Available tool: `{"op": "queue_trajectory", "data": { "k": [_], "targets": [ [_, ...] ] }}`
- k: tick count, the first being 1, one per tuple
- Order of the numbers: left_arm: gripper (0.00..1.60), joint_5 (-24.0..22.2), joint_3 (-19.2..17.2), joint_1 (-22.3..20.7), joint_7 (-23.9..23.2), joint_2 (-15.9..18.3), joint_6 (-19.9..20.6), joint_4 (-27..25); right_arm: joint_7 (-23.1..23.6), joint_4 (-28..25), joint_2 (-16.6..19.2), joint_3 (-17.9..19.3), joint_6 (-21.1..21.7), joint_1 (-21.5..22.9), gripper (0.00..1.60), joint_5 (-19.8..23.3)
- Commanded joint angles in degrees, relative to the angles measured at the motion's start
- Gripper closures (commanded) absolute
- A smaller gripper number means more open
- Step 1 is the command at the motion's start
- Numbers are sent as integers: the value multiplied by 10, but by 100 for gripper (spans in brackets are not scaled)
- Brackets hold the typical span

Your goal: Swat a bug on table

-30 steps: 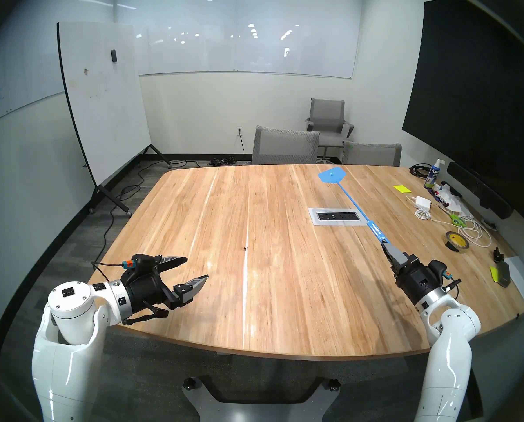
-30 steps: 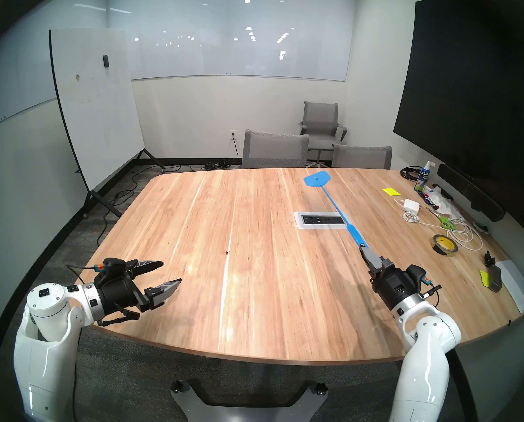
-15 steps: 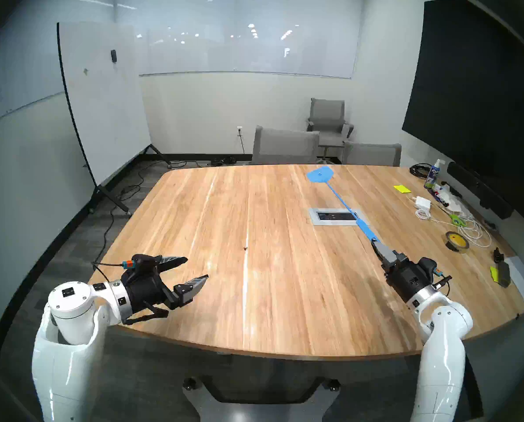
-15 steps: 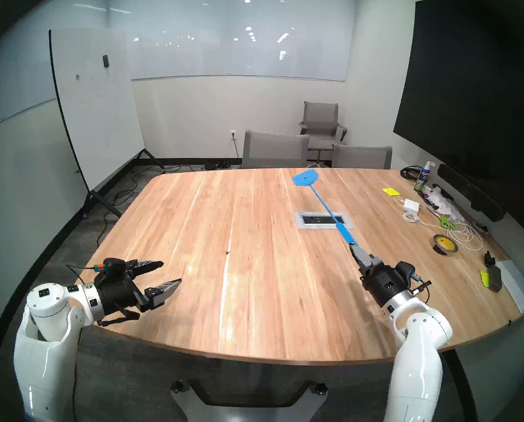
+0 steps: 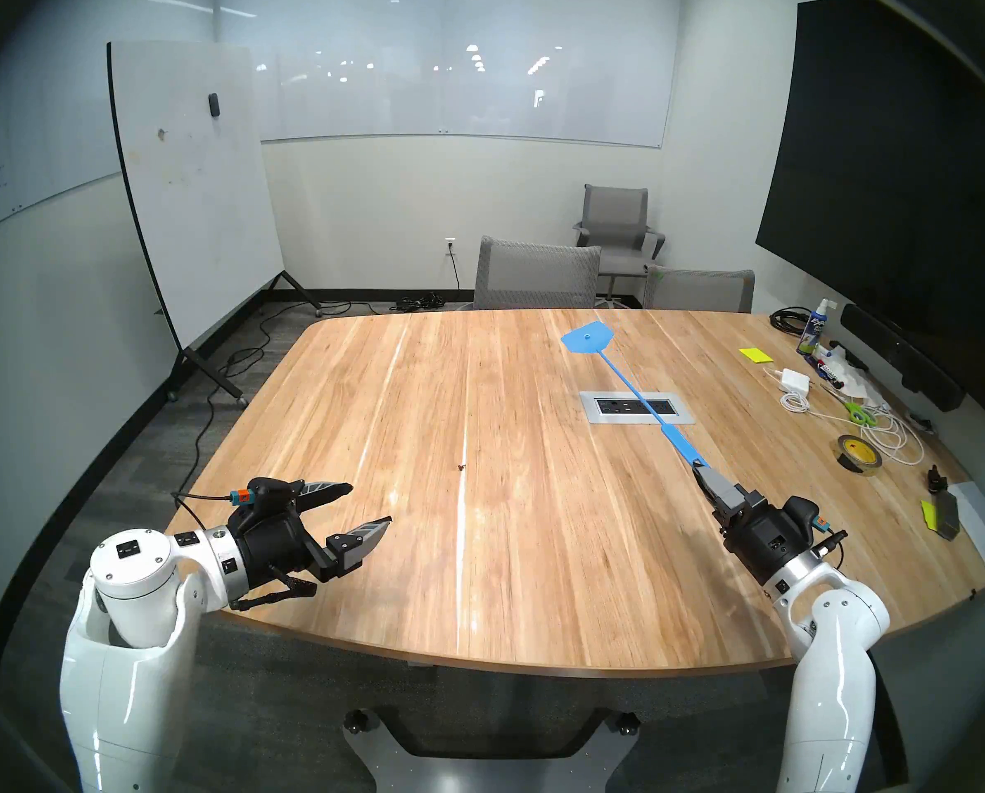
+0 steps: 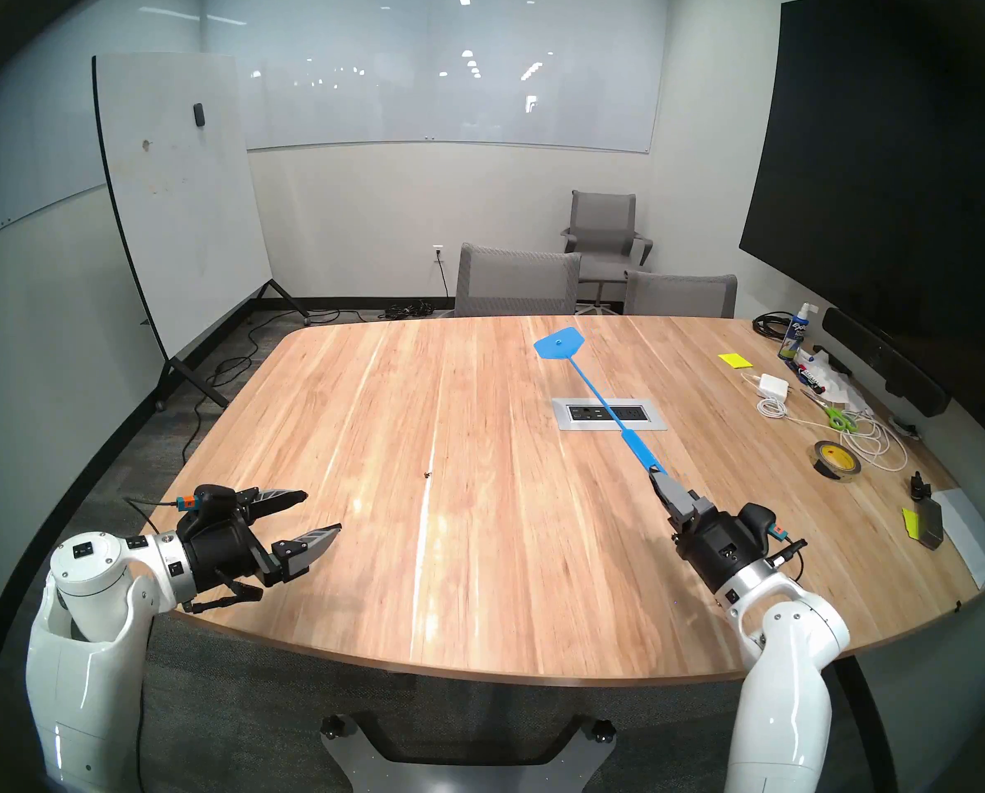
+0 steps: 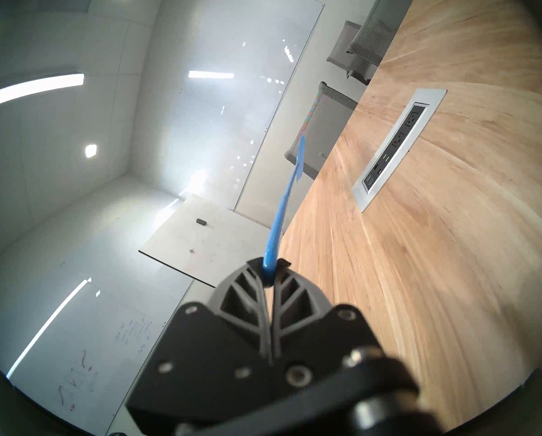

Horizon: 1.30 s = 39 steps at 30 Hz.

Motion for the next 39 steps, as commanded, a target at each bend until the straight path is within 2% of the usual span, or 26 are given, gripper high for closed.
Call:
{"op": "queue_trajectory", "data": {
  "k": [1,23,39],
  "targets": [
    [0,0,0,-1,-1,1,1,-9,15,-35,-7,10,13,-14,160,20],
    [0,1,0,-1,-2,0,1,-9,17,-47,-16,19,28,-3,160,20],
    [0,2,-1,-1,-3,-2,2,-9,30,-40,-7,16,33,-12,160,16]
  ]
}}
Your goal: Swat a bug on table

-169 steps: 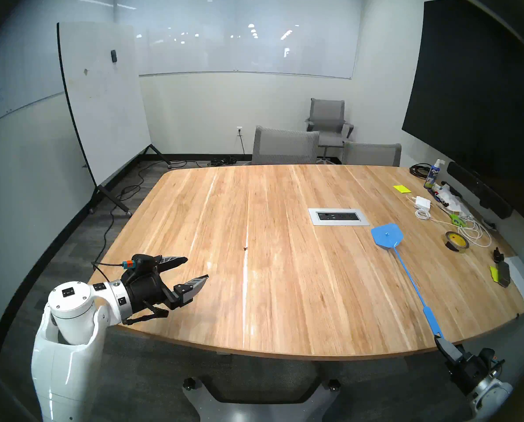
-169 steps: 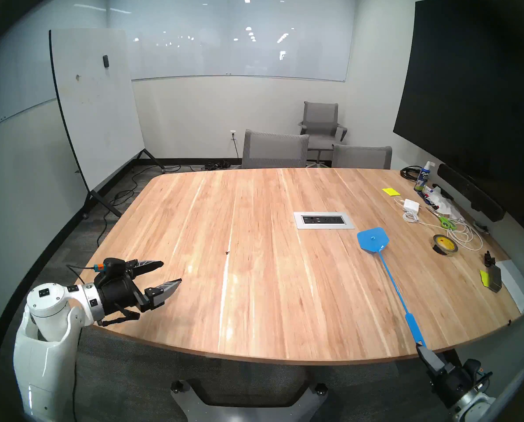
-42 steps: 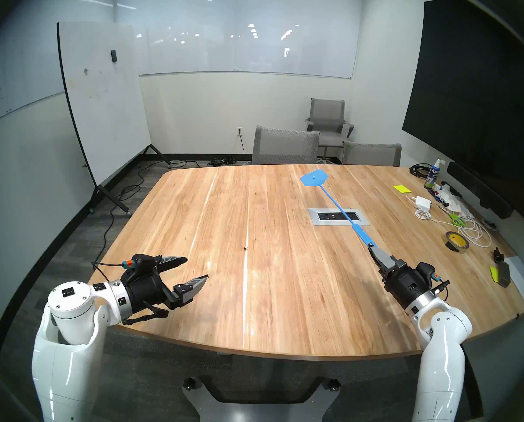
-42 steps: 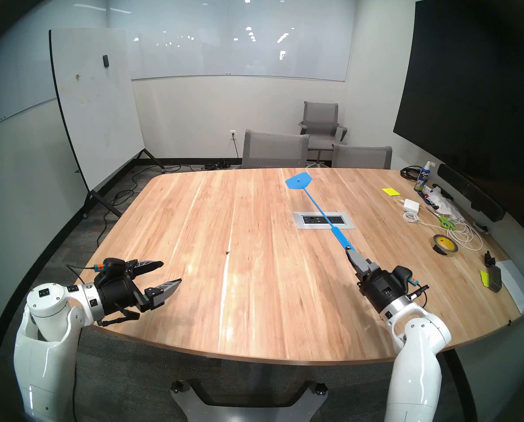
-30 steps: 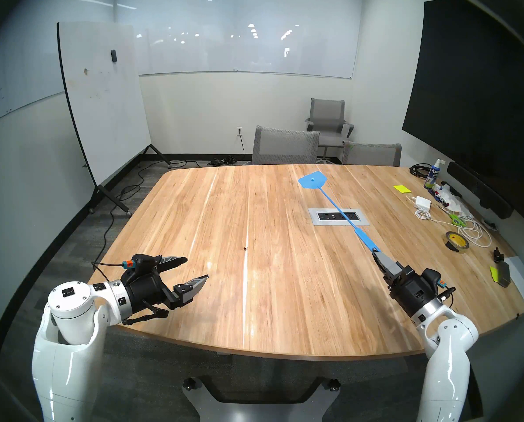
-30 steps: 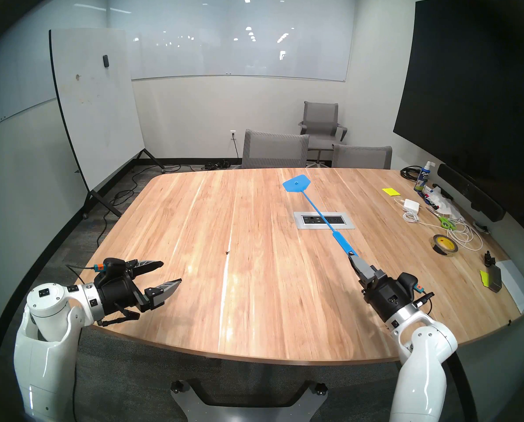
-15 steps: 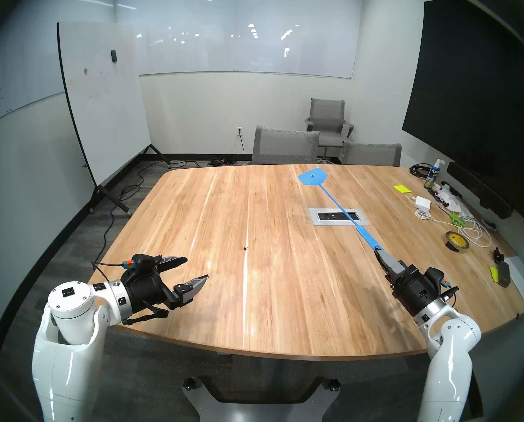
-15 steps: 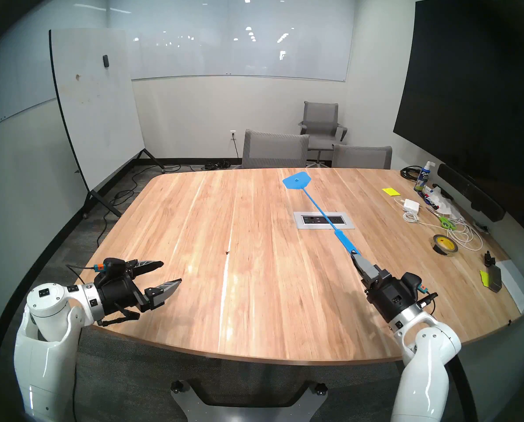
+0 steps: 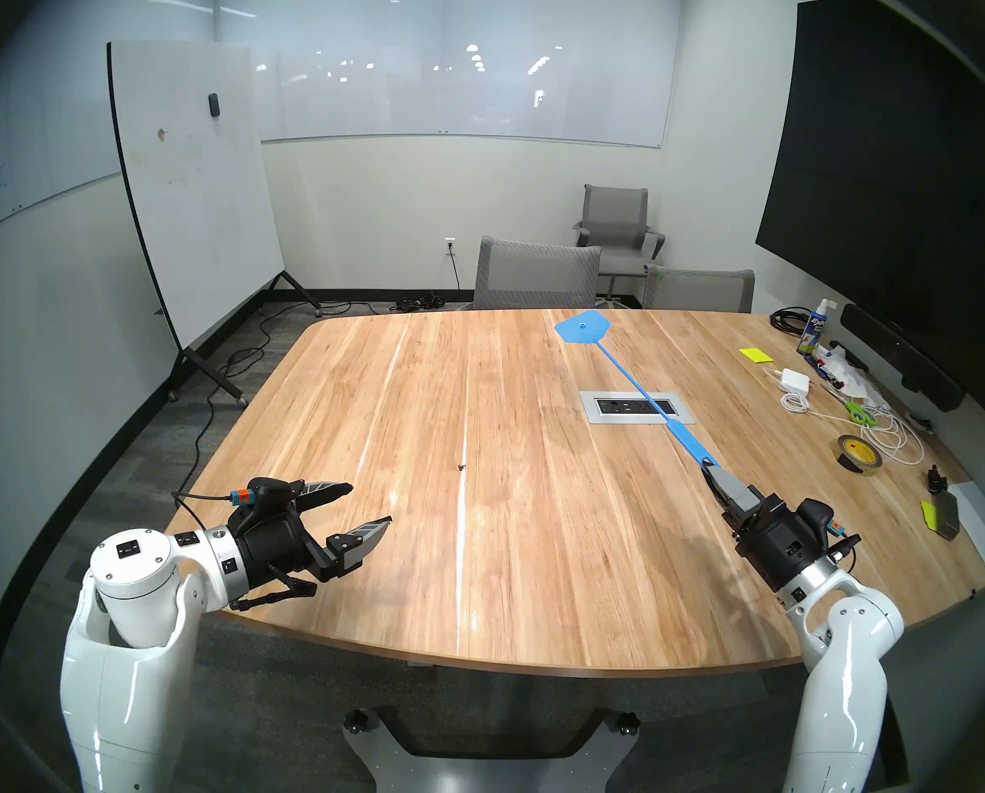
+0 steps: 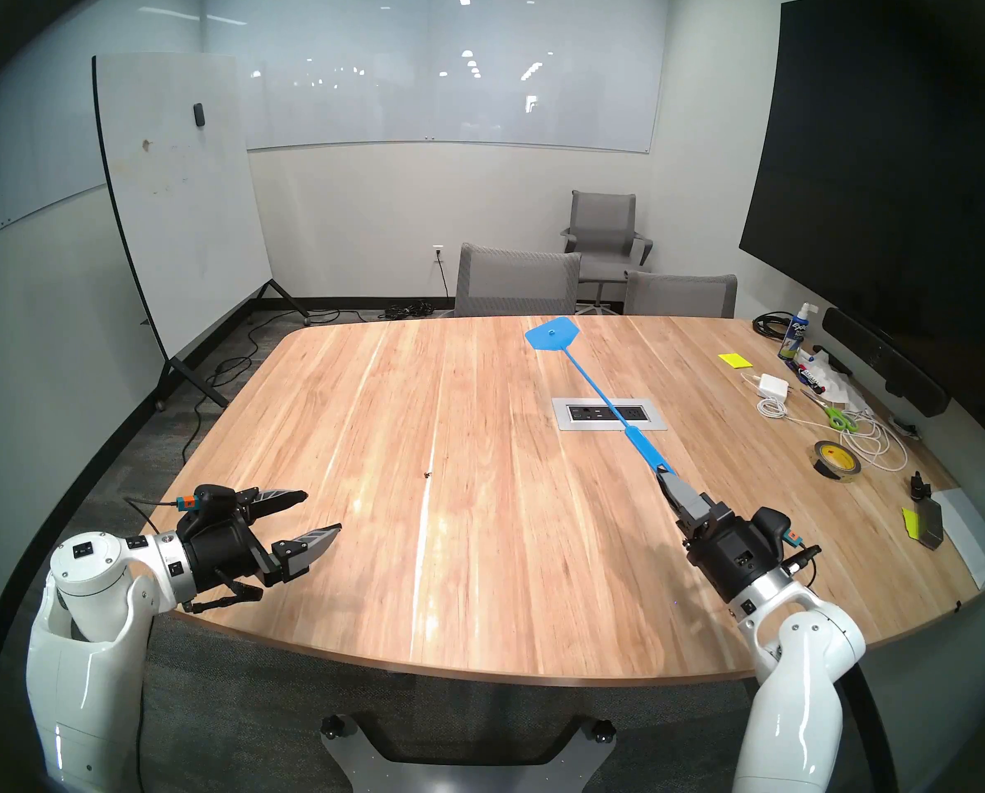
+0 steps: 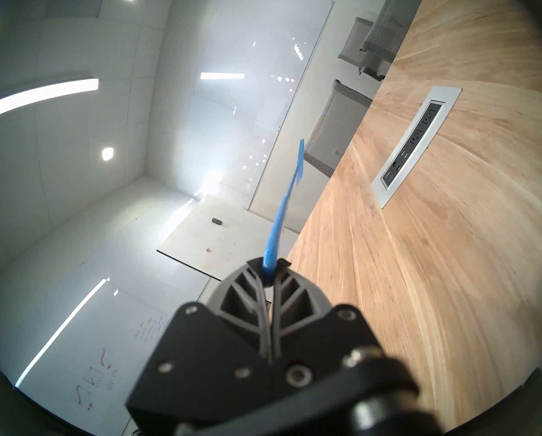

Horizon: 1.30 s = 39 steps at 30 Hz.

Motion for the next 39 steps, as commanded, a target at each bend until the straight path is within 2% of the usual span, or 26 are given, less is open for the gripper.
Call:
{"op": "queue_trajectory", "data": {
  "k": [1,15,27,39],
  "targets": [
    [0,0,0,-1,-1,1,1,-9,18,-8,9,-2,4,-5,160,3],
    [0,1,0,-1,-2,0,1,-9,22,3,19,3,51,-10,160,22],
    [0,2,-1,-1,-2,-1,1,-9,27,15,28,2,65,-7,160,18],
    [0,2,-1,-1,-3,-1,1,-9,55,26,45,17,71,-26,160,13]
  ]
}}
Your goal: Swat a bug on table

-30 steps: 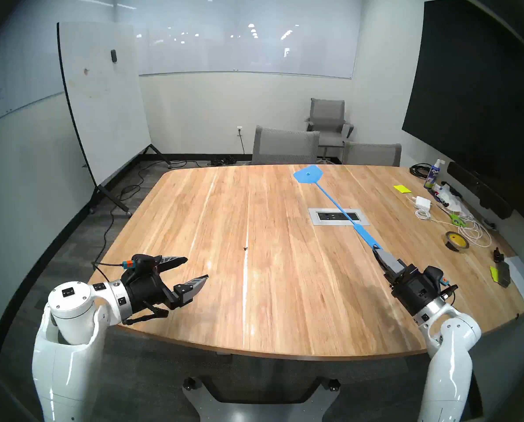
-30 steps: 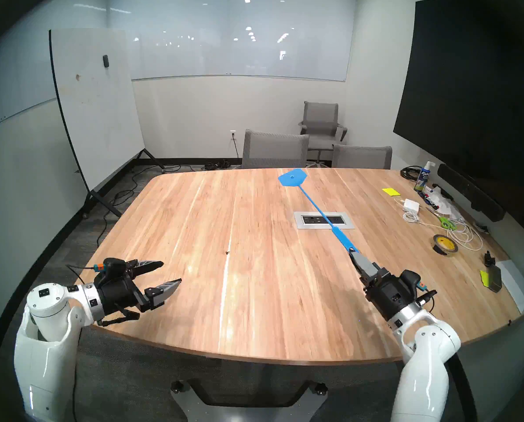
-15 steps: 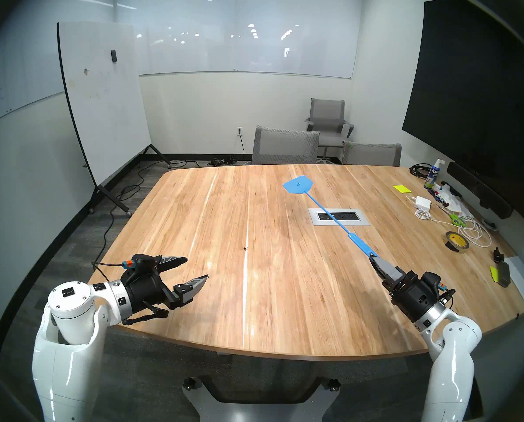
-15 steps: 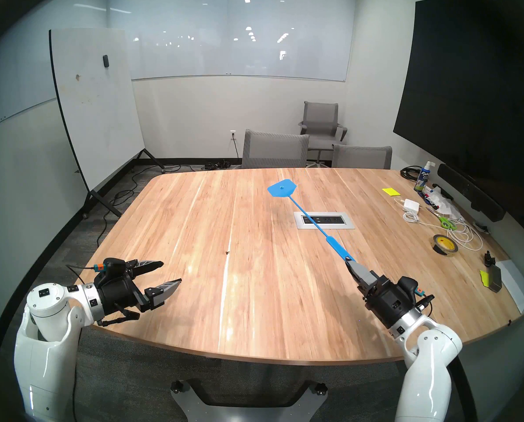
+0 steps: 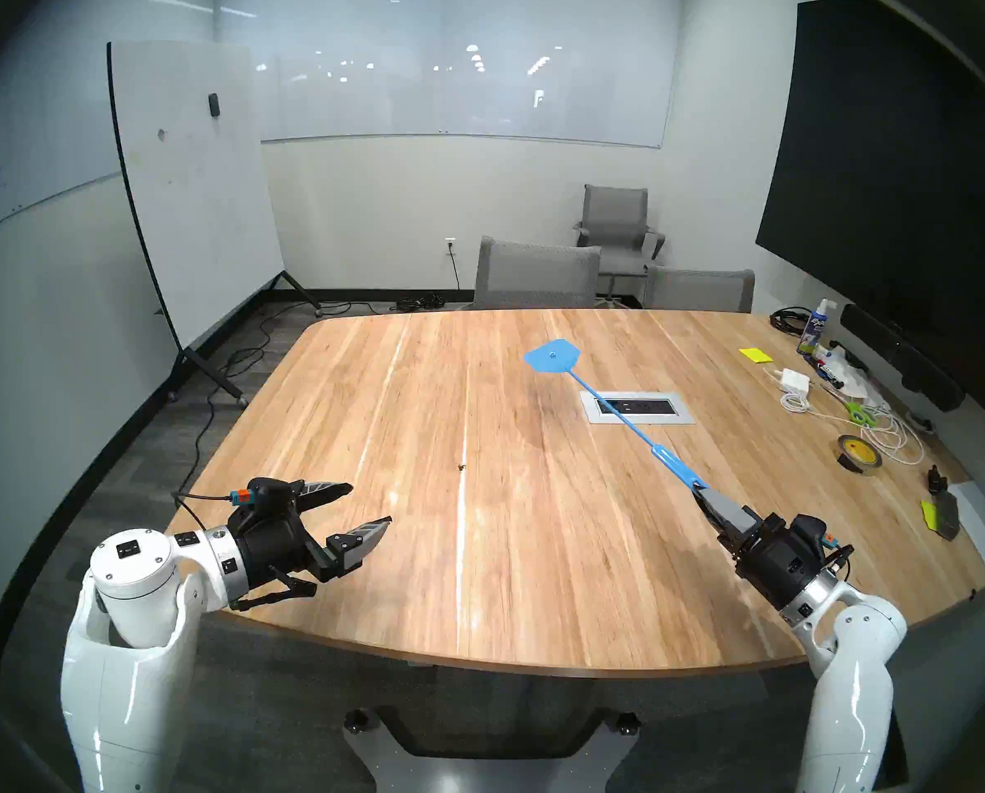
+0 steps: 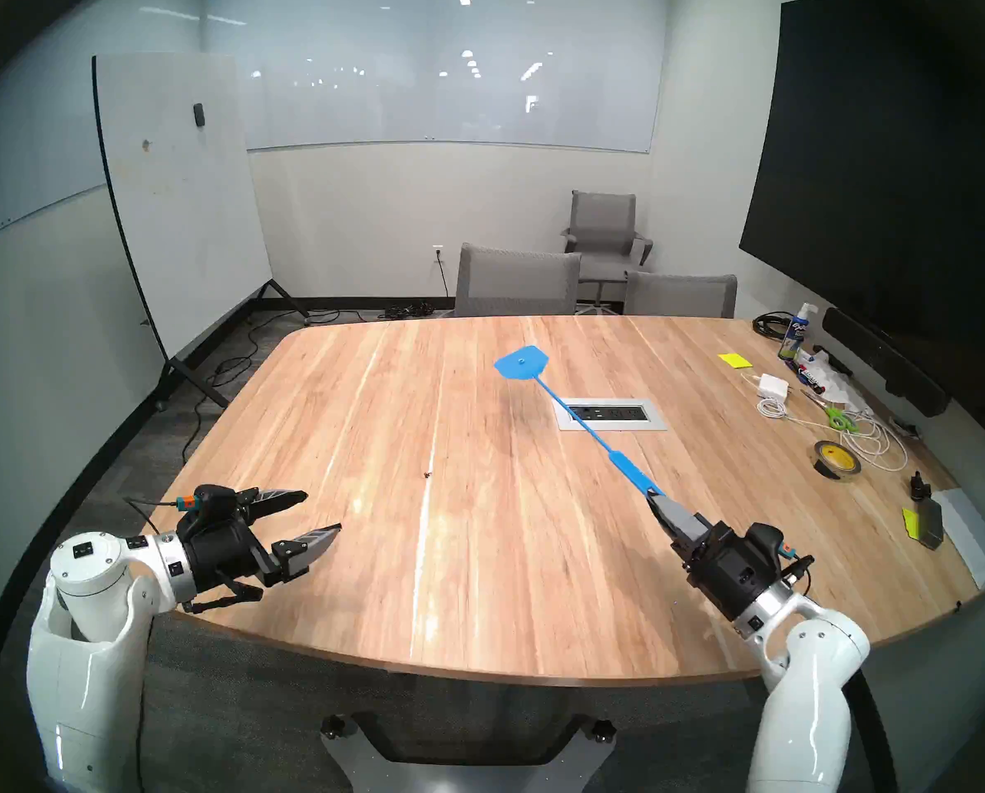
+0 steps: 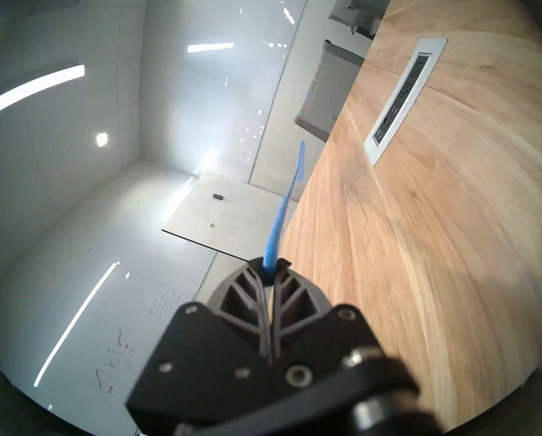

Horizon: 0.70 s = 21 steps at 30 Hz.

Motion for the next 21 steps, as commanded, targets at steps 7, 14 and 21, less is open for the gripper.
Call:
{"op": "queue_trajectory", "data": {
  "k": [7,14,21],
  "targets": [
    [0,0,0,-1,-1,0,1,-9,44,-2,25,13,-4,-19,160,-1],
    [0,0,0,-1,-2,0,1,-9,62,13,41,8,-11,-24,160,-13],
    [0,1,0,-1,-2,0,1,-9,71,36,57,5,-16,-21,160,-20]
  ]
}}
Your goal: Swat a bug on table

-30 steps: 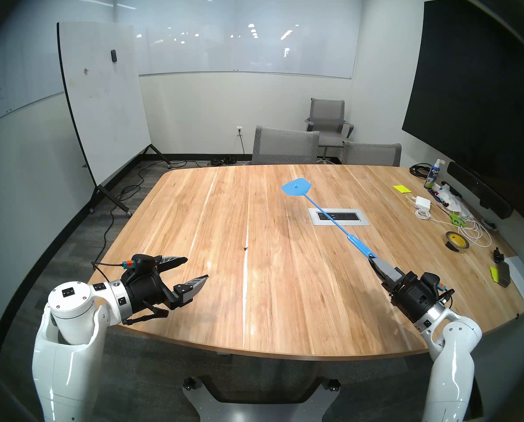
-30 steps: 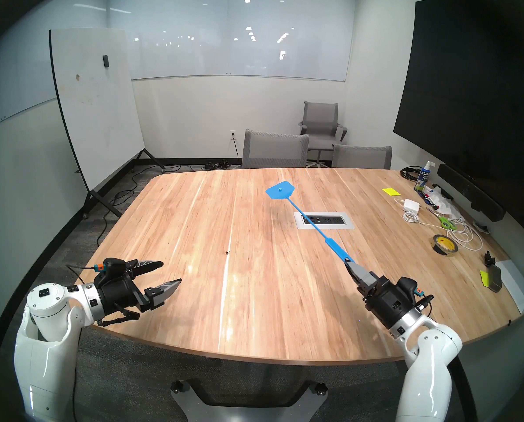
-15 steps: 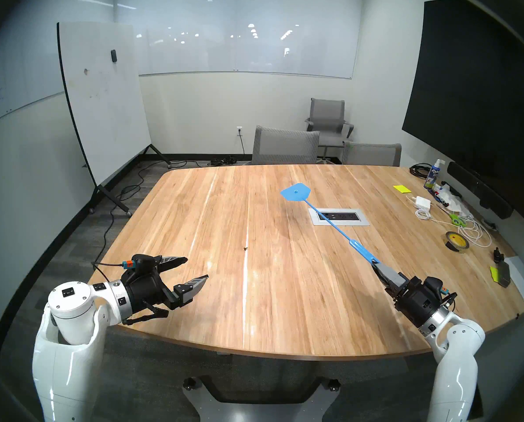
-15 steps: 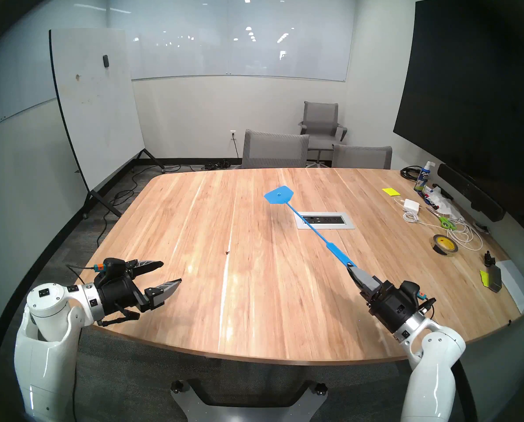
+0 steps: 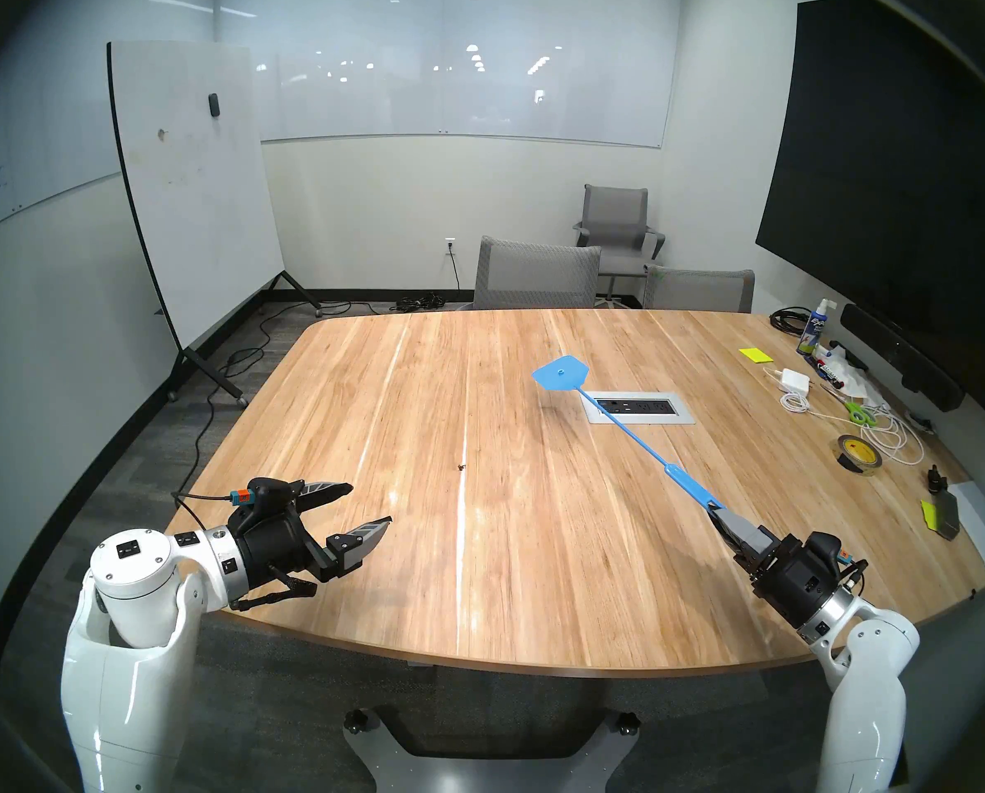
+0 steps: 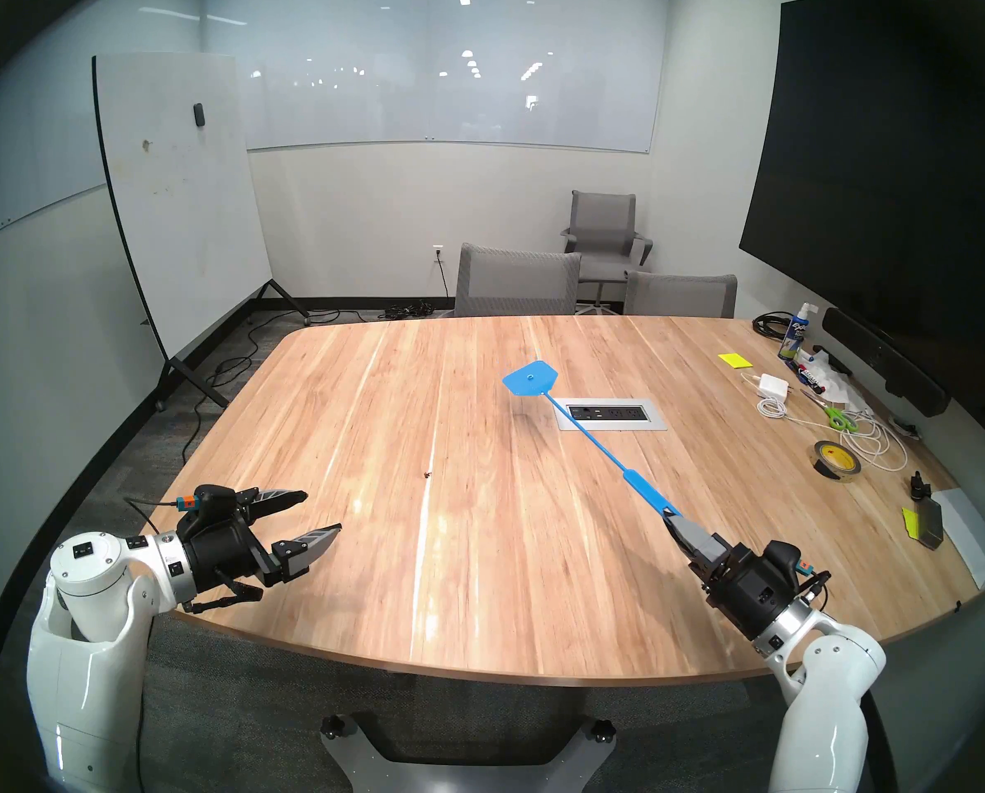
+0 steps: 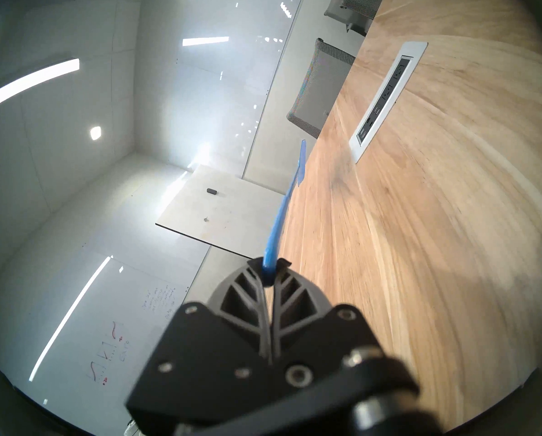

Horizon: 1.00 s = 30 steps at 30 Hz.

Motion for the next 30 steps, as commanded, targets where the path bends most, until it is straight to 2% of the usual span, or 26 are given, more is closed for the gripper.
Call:
{"op": "queue_trajectory", "data": {
  "k": [1,17,30],
  "targets": [
    [0,0,0,-1,-1,1,1,-9,23,11,23,-3,-8,7,160,-5],
    [0,1,0,-1,-2,0,1,-9,54,34,50,1,-14,2,160,-14],
    [0,2,-1,-1,-3,-1,1,-9,81,31,67,-3,-8,-16,160,-20]
  ]
}}
